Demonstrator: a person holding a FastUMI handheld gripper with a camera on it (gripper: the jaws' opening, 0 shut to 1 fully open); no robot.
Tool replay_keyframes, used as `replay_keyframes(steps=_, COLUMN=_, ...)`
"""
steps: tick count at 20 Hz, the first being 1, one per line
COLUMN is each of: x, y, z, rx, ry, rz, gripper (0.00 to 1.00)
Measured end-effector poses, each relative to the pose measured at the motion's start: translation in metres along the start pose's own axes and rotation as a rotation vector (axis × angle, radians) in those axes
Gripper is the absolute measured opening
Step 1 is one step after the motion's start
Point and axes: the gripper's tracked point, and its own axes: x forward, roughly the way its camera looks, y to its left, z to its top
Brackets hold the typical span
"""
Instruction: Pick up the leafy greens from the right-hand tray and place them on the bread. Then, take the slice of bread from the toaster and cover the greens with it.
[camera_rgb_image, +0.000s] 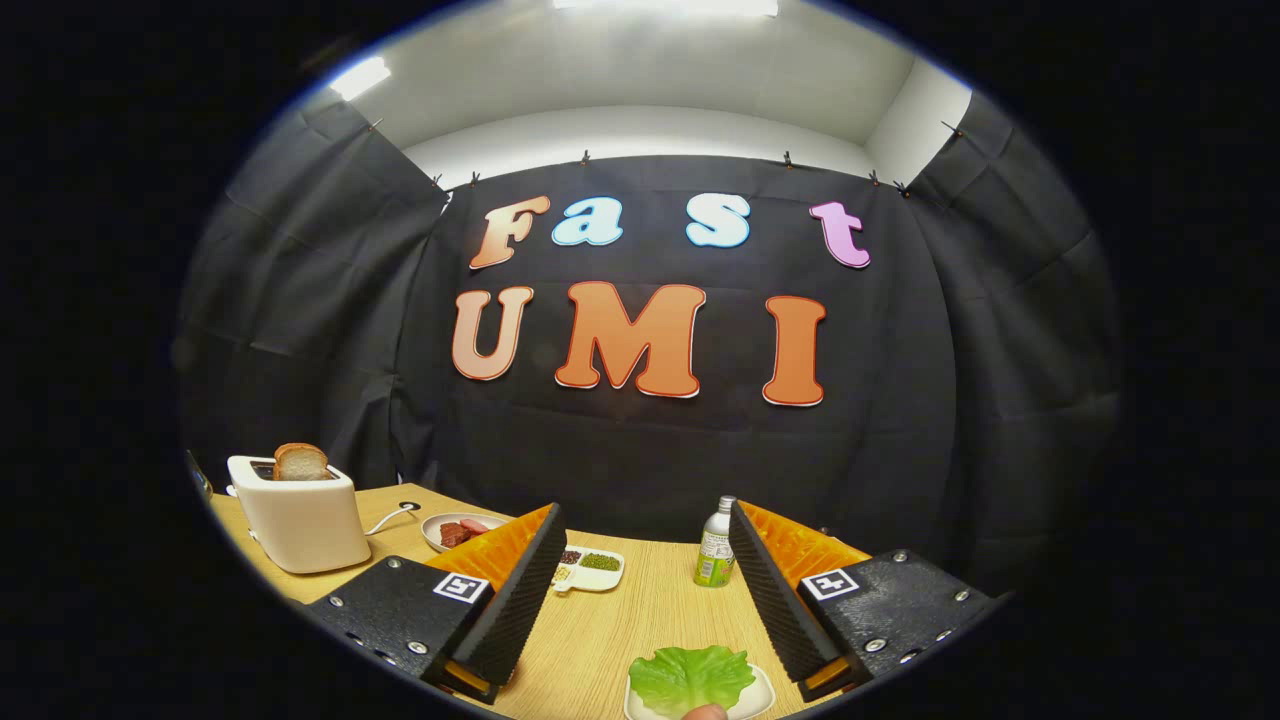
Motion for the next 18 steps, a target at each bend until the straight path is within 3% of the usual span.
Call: replay_keyframes(steps=18, x=0.014, y=-0.014, z=-0.035, rx=0.010, ry=0.229, rz=0.056, gripper=0.98)
